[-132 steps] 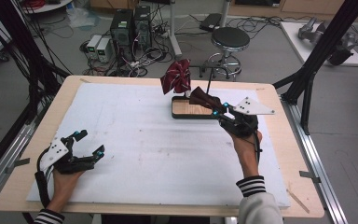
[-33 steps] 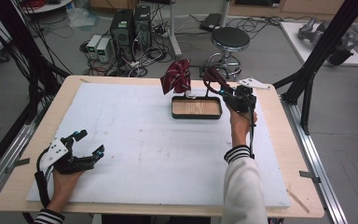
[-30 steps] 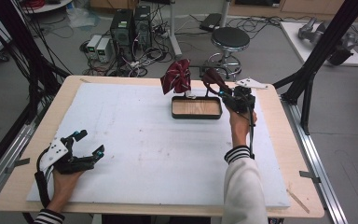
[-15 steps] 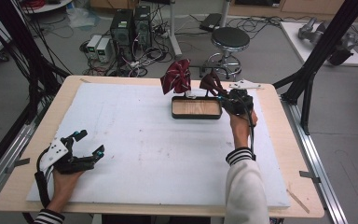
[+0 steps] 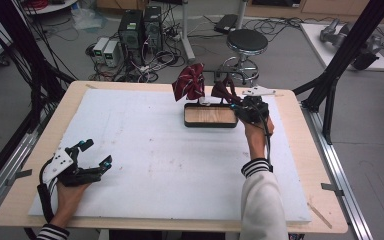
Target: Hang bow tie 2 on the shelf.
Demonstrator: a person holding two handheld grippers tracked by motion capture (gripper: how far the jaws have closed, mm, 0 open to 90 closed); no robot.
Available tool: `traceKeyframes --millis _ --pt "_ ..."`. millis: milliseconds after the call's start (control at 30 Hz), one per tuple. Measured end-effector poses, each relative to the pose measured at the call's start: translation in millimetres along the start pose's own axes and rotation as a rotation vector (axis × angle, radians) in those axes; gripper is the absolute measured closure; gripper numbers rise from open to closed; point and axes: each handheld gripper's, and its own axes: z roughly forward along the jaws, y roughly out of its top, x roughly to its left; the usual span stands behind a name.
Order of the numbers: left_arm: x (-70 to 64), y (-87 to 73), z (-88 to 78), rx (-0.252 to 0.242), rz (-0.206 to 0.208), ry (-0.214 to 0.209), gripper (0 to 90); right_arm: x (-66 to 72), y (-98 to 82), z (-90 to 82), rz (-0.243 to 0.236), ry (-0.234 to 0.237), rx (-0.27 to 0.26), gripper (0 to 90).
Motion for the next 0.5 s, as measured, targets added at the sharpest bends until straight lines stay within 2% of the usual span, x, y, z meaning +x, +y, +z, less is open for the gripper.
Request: traceKeyframes --millis 200,267,333,433,467,500 --pt "-0.1 0.1 0.4 0.003 -0.001 0.002 9.8 -0.4 -1.9 -1.1 0.005 0.018 -0.021 65.3" --pt "0.0 0.2 1.1 0.007 -0.002 0.003 9.8 -0.4 -2.8 -0.1 0.006 0.031 -0.009 56.9" --pt "0.0 0.3 1.2 0.008 -0.003 0.003 9.8 0.7 -2.7 0.7 -0.002 0.034 -0.001 44.8" --pt "-0.3 0.5 1.5 0.013 0.003 0.005 9.8 1.2 -2.7 0.2 -0.007 0.039 -0.003 40.1" --pt "-0.4 0.5 1.5 0.013 0.003 0.006 9.8 1.6 -2.5 -1.2 0.02 0.064 -0.025 26.3" --pt "-0.4 0.5 1.5 0.013 0.002 0.006 9.8 1.6 -2.5 -1.2 0.02 0.064 -0.025 26.3"
